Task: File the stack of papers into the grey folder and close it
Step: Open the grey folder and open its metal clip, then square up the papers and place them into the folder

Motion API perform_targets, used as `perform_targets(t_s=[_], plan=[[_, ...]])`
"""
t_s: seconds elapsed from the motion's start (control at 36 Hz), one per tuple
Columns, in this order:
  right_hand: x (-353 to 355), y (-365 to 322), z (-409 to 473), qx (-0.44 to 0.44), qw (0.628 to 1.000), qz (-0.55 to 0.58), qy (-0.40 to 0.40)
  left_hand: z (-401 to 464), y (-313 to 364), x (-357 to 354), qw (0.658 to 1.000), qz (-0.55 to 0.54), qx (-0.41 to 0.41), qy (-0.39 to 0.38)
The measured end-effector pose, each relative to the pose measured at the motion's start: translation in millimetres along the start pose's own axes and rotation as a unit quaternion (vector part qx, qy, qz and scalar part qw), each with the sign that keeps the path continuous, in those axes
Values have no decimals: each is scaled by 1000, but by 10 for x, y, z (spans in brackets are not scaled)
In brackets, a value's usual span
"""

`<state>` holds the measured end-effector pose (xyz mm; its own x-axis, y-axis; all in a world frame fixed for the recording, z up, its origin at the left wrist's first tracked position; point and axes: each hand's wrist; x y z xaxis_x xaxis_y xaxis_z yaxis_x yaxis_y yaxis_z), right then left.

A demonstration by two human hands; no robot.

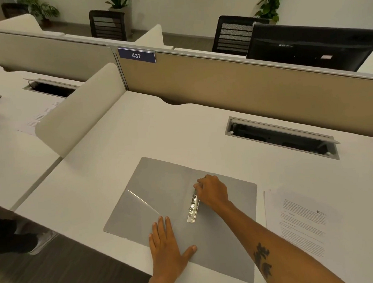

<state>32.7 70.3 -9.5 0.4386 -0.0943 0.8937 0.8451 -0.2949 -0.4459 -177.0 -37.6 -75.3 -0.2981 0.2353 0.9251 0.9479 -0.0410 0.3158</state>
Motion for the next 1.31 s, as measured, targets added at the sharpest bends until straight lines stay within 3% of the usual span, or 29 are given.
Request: perform_targets(t_s=[0.22, 0.44, 0.67, 0.86, 1.06, 1.31], plan=[[137, 373, -244, -8, 997, 75, 21, -1, 21, 41, 1000, -16, 12, -14], [341, 889, -720, -39, 978, 179, 97, -53, 153, 16, 998, -61, 20, -4], [575, 1481, -1376, -92, 970, 167, 148, -197, 460, -172, 995, -96, -35, 13], [695, 2032, -1957, -160, 973, 116, 119, -273, 878, -281, 984, -138, -110, 6], [825, 2421, -2386, -167, 982, 21, 83, -264, 1433, -254, 977, -124, -159, -68], [912, 2556, -2535, -180, 983, -1, 27, 41, 2121, -416, 960, -130, -220, -117]])
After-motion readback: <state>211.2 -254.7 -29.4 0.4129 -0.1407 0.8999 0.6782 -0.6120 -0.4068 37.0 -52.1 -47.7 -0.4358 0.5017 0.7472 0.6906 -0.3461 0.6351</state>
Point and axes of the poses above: each hand's wrist, its own z-axis towards the middle knuckle, its own x-axis out of the back of the hand, y = z × x, and after that the axes turned 4 degrees about y, right-handed
